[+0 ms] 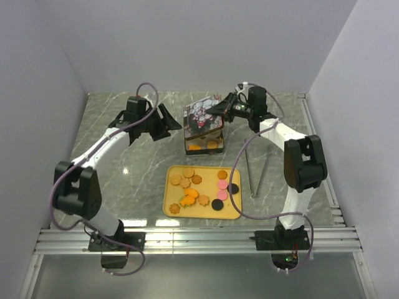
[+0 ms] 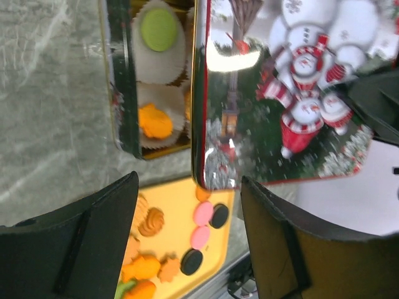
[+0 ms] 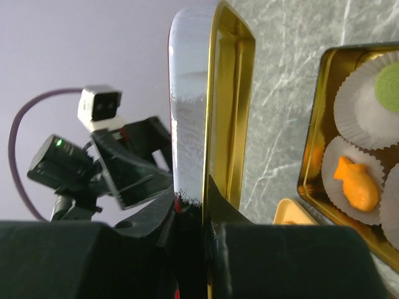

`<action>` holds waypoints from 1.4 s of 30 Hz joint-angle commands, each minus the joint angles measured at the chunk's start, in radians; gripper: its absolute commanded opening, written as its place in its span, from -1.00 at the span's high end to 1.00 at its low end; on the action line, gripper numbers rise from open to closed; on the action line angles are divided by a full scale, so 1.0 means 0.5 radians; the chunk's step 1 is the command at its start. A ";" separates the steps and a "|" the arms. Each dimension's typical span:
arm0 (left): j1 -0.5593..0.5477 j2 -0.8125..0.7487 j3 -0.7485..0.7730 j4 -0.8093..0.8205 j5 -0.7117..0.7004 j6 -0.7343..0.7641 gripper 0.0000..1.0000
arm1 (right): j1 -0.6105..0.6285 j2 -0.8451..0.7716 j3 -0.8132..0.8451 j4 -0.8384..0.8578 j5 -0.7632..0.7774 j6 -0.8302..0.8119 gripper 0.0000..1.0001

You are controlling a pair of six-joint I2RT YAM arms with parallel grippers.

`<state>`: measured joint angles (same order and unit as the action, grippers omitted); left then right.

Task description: Pack the cookies

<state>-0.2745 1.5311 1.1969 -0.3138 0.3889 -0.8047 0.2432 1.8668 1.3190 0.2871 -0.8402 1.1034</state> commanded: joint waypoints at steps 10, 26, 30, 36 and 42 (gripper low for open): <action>0.006 0.414 0.189 0.225 0.124 0.180 -0.45 | 0.118 0.212 0.083 0.199 -0.035 0.033 1.00; 0.037 0.797 0.358 0.143 0.189 0.260 -0.32 | 0.133 0.374 0.105 0.276 0.030 0.011 1.00; 0.043 0.859 0.361 0.192 0.253 0.226 -0.31 | 0.118 0.362 0.059 0.395 0.018 0.045 1.00; 0.043 0.948 0.407 0.281 0.406 0.149 -0.25 | 0.087 0.344 0.001 0.423 0.039 0.030 1.00; 0.043 1.006 0.429 0.354 0.523 0.085 -0.21 | 0.063 0.362 -0.021 0.423 0.039 0.021 1.00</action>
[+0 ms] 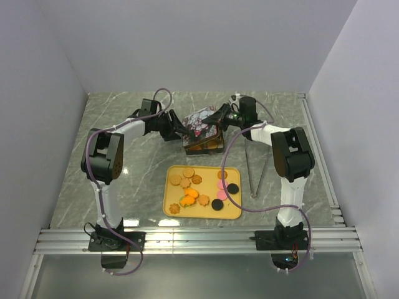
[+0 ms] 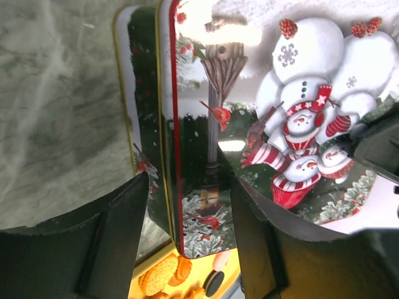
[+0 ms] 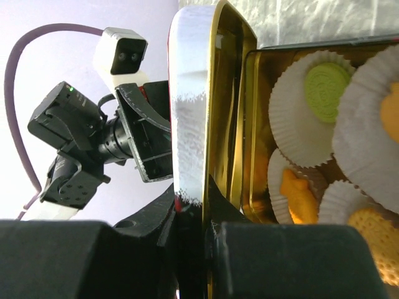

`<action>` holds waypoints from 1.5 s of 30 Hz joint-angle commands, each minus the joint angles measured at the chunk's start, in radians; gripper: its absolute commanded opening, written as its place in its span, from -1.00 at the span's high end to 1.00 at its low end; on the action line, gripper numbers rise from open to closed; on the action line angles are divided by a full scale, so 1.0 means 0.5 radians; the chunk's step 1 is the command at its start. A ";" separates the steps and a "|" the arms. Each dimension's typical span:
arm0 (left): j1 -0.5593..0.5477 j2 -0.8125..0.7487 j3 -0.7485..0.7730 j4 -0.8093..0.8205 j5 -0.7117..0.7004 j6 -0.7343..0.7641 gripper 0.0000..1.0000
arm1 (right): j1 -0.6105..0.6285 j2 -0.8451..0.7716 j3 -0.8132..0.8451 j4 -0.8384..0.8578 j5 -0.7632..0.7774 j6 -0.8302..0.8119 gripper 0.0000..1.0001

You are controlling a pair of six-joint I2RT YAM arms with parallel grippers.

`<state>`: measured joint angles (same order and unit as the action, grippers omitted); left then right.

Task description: Pack the cookies

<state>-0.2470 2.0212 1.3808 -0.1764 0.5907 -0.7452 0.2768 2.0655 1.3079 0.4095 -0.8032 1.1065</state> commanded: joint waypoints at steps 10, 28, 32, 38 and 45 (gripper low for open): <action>-0.031 0.038 -0.010 0.163 0.202 -0.090 -0.12 | -0.035 -0.011 -0.048 0.095 -0.035 -0.047 1.00; -0.064 0.056 0.024 0.092 0.165 -0.068 0.08 | -0.093 -0.075 0.004 -0.490 0.158 -0.393 -0.31; -0.067 0.053 0.024 0.083 0.153 -0.065 0.08 | -0.115 -0.100 0.023 -0.635 0.189 -0.498 -0.34; -0.070 0.065 0.021 0.095 0.150 -0.074 0.09 | -0.155 -0.185 0.069 -0.929 0.308 -0.676 -0.38; -0.077 0.075 0.027 0.095 0.150 -0.080 0.10 | -0.225 -0.244 0.234 -1.297 0.388 -0.854 -0.42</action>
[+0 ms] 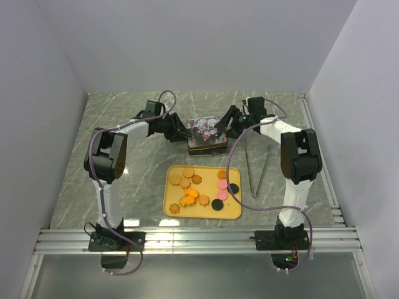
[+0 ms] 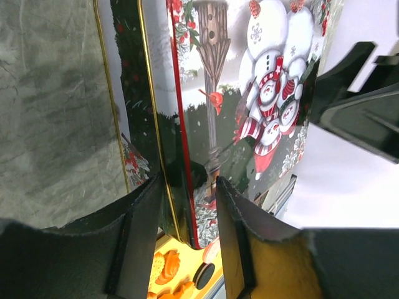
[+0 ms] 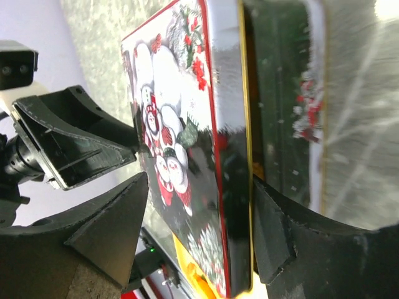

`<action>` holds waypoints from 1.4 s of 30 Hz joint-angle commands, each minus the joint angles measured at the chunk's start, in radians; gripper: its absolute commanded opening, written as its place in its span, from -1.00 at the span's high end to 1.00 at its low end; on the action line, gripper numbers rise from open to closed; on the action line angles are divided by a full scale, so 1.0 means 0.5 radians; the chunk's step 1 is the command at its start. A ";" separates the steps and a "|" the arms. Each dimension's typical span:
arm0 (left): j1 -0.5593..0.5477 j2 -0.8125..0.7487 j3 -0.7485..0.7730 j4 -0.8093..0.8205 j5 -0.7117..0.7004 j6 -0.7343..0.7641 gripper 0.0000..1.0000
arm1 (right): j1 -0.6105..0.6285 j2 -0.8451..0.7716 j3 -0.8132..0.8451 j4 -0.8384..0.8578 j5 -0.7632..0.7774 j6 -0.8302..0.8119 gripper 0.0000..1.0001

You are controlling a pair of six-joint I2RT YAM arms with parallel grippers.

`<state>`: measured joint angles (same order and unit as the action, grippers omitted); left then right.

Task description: Pack the cookies

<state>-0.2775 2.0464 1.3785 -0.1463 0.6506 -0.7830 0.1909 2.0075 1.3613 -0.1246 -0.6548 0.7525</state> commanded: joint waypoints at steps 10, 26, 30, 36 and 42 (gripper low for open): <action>-0.022 0.034 0.059 -0.020 0.024 0.047 0.11 | -0.182 -0.229 0.097 -0.457 0.263 -0.318 -0.37; -0.144 0.156 0.424 -0.523 -0.289 0.483 0.11 | -0.170 -0.260 0.216 -0.340 0.165 -0.226 -0.22; -0.148 0.184 0.470 -0.597 -0.362 0.529 0.08 | -0.127 -0.235 0.318 -0.355 0.153 -0.235 -0.20; -0.169 0.205 0.535 -0.643 -0.390 0.563 0.04 | -0.060 -0.241 0.300 -0.151 0.006 -0.149 -0.01; -0.203 0.233 0.611 -0.720 -0.445 0.627 -0.02 | 0.023 -0.183 0.308 -0.036 -0.123 -0.072 0.13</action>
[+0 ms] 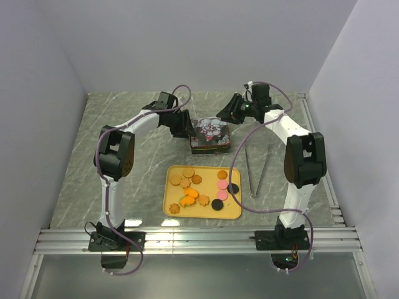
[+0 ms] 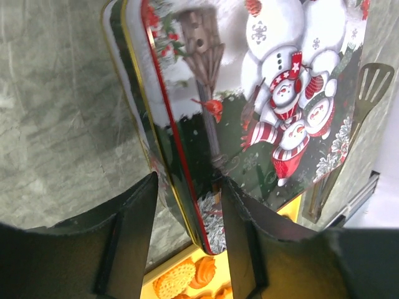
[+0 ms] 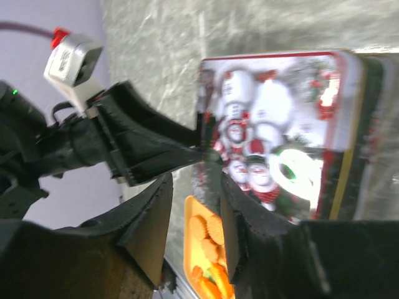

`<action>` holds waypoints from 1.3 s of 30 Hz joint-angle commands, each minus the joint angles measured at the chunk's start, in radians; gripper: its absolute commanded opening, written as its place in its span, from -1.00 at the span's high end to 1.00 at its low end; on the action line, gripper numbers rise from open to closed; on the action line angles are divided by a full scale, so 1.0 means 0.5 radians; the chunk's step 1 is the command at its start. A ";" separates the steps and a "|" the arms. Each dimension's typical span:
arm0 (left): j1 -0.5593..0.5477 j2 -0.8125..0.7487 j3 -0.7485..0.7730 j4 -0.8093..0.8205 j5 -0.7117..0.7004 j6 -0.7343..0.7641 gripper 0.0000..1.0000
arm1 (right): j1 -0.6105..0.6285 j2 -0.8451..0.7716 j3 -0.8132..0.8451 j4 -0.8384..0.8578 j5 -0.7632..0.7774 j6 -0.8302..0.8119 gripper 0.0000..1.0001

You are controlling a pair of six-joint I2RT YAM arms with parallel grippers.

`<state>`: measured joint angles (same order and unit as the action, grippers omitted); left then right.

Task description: Pack the cookies

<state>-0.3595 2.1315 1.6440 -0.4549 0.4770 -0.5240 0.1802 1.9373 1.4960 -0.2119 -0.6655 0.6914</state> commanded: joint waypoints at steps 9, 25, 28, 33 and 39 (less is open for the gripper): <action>-0.112 0.164 0.323 -0.280 -0.297 0.299 -0.11 | 0.103 0.012 0.015 0.169 -0.099 0.099 0.21; -0.207 0.146 0.381 -0.330 -0.515 0.355 -0.13 | 0.115 0.058 -0.194 0.304 -0.111 0.136 0.42; -0.226 0.140 0.378 -0.333 -0.528 0.367 -0.13 | 0.121 0.080 -0.316 0.399 -0.114 0.172 0.45; -0.266 0.130 0.372 -0.330 -0.534 0.382 -0.13 | 0.106 0.123 -0.525 0.525 -0.102 0.219 0.53; -0.278 0.121 0.378 -0.342 -0.564 0.388 -0.13 | 0.078 0.080 -0.725 0.595 -0.044 0.237 0.57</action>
<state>-0.4755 2.1899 1.8240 -0.5949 0.2085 -0.3557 0.2283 1.9850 1.1927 0.0990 -0.7513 0.8261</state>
